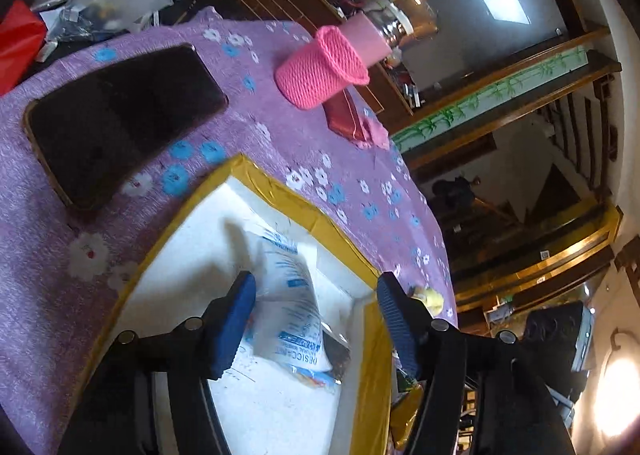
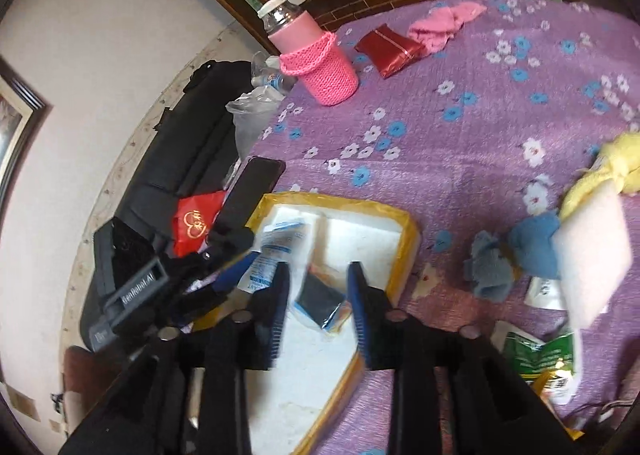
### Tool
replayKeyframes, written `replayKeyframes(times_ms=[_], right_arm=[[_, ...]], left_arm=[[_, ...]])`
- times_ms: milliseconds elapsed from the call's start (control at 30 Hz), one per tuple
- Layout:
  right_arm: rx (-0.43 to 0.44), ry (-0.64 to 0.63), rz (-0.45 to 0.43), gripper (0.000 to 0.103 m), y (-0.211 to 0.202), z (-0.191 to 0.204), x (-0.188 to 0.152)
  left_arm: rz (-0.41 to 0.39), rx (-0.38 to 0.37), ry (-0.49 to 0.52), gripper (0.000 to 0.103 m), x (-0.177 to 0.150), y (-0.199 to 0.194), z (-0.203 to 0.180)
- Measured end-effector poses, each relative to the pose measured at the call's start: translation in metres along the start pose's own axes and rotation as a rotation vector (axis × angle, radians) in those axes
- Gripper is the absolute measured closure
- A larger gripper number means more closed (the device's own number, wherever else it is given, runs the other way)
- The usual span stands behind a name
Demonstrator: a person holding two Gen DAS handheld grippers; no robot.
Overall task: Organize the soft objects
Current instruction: 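Open the left tool over the foam box while the right tool releases the bag there, then grasp the white towel on the table with the left tool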
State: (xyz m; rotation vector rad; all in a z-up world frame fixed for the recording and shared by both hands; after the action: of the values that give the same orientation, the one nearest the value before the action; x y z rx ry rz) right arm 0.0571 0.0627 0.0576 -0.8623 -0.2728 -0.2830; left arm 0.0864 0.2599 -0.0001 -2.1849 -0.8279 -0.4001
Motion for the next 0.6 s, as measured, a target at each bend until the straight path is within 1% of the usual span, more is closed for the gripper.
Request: replayKeyframes(times_ms=[33,100,133,200,333,433,600], right_arm=[[-0.011,-0.007,-0.011,0.064,-0.003,-0.001,-0.001],[-0.016,-0.020,-0.025,0.063,-0.010,-0.003,-0.005],[-0.020,-0.029,-0.030,0.063,-0.014,-0.004,-0.008],[-0.035,-0.047,-0.043,0.063,-0.022,-0.007,-0.015],[-0.044,-0.063,-0.060,0.061,-0.039,-0.014,-0.026],[-0.035,-0.057,-0.082,0.057,-0.058,-0.022,-0.037],[-0.035,-0.055,-0.127,0.055,-0.090,-0.036,-0.055]], left_arm=[[-0.003,-0.001,-0.005,0.037,0.001,-0.002,0.000],[-0.012,-0.012,-0.024,0.037,0.002,-0.009,-0.001],[-0.021,-0.003,-0.017,0.035,0.003,-0.013,-0.002],[-0.053,0.025,0.027,0.033,0.005,-0.026,-0.009],[-0.085,0.028,0.081,0.028,0.000,-0.051,-0.024],[-0.102,0.057,0.155,0.027,-0.009,-0.071,-0.042],[-0.101,0.108,0.356,0.025,-0.042,-0.095,-0.085]])
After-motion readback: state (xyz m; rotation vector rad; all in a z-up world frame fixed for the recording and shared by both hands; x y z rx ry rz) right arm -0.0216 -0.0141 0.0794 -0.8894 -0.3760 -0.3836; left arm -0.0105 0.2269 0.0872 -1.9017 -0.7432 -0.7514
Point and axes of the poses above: each gripper's, at about its wrist camera, not at the fingertips, and y roughly the way its jaws point, z to its left, x to its top, the point moved 5 cm from there along y, roughly the way its jaws point, and after that the axes turned 12 degrees about y, right-handed, at the moved point
